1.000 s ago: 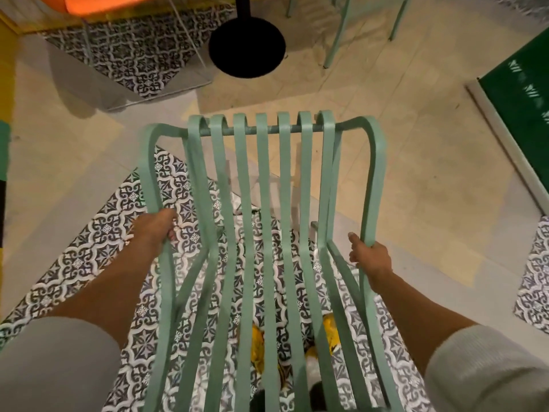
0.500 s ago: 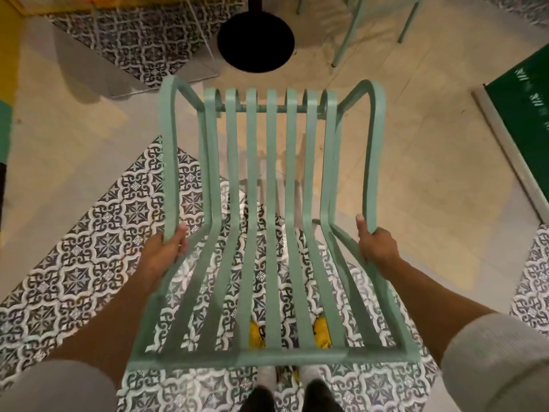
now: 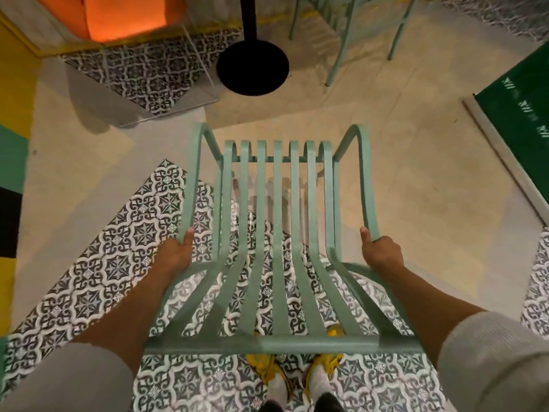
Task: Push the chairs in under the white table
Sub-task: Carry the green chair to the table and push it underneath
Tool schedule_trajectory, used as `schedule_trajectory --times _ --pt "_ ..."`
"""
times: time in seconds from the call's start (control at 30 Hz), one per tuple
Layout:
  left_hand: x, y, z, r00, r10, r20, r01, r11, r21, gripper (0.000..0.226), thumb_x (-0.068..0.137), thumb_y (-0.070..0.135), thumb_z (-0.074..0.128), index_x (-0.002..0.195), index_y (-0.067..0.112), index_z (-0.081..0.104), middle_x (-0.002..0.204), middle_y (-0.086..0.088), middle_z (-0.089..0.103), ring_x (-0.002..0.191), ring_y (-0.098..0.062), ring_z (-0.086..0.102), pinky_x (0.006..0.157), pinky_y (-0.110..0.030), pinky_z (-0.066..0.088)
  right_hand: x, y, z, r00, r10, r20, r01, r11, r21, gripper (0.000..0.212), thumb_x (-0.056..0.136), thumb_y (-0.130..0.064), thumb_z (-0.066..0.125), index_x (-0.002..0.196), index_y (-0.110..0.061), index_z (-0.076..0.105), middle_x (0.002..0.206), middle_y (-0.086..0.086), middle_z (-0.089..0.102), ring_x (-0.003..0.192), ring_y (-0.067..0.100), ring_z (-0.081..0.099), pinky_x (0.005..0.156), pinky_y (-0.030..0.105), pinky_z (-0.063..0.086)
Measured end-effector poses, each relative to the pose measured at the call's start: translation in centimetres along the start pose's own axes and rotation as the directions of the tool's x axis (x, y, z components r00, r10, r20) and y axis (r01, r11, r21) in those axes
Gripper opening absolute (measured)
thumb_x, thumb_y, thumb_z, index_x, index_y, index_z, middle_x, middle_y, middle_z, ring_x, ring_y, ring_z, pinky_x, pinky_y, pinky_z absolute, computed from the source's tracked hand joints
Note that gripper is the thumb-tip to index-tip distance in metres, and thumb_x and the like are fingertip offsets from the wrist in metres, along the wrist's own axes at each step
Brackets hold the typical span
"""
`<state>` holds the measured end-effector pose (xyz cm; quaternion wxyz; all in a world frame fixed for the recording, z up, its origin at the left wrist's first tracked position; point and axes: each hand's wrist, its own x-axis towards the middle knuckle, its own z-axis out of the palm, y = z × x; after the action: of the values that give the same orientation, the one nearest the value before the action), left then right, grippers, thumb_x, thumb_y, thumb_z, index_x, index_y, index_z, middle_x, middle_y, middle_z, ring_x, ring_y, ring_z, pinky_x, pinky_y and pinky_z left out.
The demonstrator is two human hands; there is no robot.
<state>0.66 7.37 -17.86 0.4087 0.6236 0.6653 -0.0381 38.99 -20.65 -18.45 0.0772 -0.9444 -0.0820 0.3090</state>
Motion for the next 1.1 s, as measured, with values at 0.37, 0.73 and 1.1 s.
schedule_trajectory --times 0.37,0.73,1.1 --pt "-3.3 4.4 -2.5 0.980 0.099 0.171 -0.154 0.924 0.351 0.065 0.097 -0.006 0.052 0.159 -0.002 0.033 0.155 -0.029 0.044 0.140 -0.046 0.048 0.114 -0.052 0.046 -3.6 -3.9 -5.4 0.958 -0.242 0.156 0.256 0.964 -0.077 0.065 0.106 -0.047 0.059 0.150 0.000 0.050 0.145 0.027 0.056 0.130 0.044 0.059 0.105 0.043 0.050" --pt "-20.7 7.4 -4.5 0.867 0.479 0.137 -0.498 0.841 0.211 0.016 0.104 0.045 0.060 0.111 0.037 0.072 0.113 0.014 0.074 0.092 0.000 0.066 0.085 -0.033 0.058 -18.3 -1.8 -8.6 0.780 -0.622 -0.065 0.623 0.782 -0.008 0.021 0.106 -0.034 0.060 0.093 -0.027 0.076 0.085 -0.005 0.077 0.068 0.011 0.068 0.059 0.031 0.050" --pt "-25.9 6.5 -5.4 0.760 0.596 0.257 -0.645 0.647 0.407 0.061 0.099 0.063 0.060 0.141 0.019 0.064 0.126 -0.007 0.074 0.113 -0.028 0.068 0.096 -0.040 0.054 -25.7 -1.1 -9.3 0.736 -0.666 0.122 0.657 0.658 -0.367 0.067 0.103 -0.073 0.045 0.126 -0.015 0.069 0.125 0.010 0.073 0.119 0.033 0.064 0.110 0.048 0.040"
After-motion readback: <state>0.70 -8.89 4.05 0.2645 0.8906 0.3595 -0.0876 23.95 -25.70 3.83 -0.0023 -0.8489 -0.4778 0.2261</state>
